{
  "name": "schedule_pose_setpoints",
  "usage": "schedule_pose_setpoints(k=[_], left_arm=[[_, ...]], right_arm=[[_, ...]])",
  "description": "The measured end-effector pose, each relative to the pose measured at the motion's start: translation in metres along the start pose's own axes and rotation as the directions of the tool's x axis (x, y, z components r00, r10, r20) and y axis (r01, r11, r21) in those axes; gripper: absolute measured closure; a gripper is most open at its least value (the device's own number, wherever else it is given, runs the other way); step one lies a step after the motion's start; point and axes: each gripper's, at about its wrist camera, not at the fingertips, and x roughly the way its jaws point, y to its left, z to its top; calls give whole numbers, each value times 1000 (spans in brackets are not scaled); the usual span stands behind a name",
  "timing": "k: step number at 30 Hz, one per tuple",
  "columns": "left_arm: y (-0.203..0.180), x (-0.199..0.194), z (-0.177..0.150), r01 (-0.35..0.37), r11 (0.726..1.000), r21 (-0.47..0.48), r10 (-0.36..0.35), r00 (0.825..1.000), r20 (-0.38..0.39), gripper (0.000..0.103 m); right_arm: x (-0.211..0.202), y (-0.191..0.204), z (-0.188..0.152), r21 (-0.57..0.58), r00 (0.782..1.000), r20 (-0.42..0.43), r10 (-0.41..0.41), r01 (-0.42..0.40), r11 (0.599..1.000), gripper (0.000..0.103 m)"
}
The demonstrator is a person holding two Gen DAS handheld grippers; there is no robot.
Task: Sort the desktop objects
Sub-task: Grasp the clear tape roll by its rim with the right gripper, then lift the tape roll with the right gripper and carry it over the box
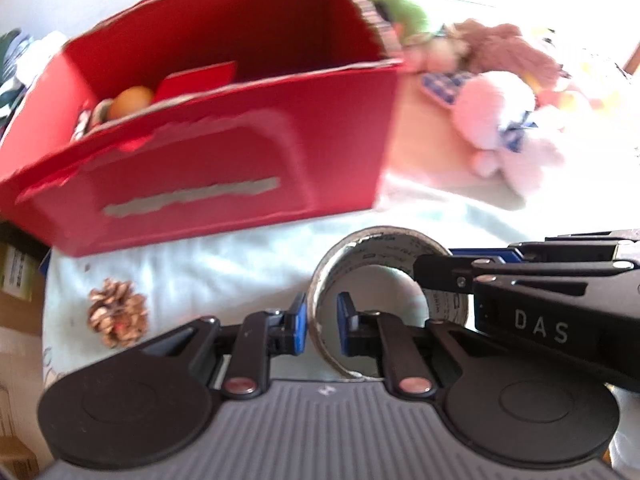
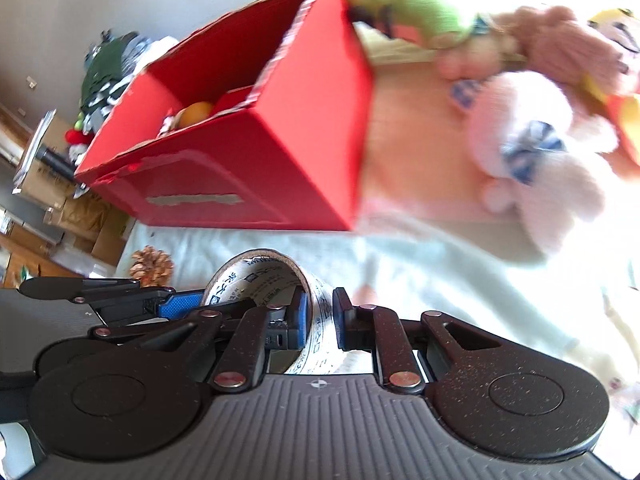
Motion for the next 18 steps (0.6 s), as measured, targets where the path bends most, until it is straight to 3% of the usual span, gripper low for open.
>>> schedule_pose_setpoints(k=[10,18], left_arm=[[-62,-25,28,28,989,148,-43,994,99,93],[-67,-62,68,42,976,215,-94,966,240,93]], right_arm=[[-53,-35,3,86,989,127,-80,70,994,89],[-92,-29,33,122,951,283,-125,93,988,89]])
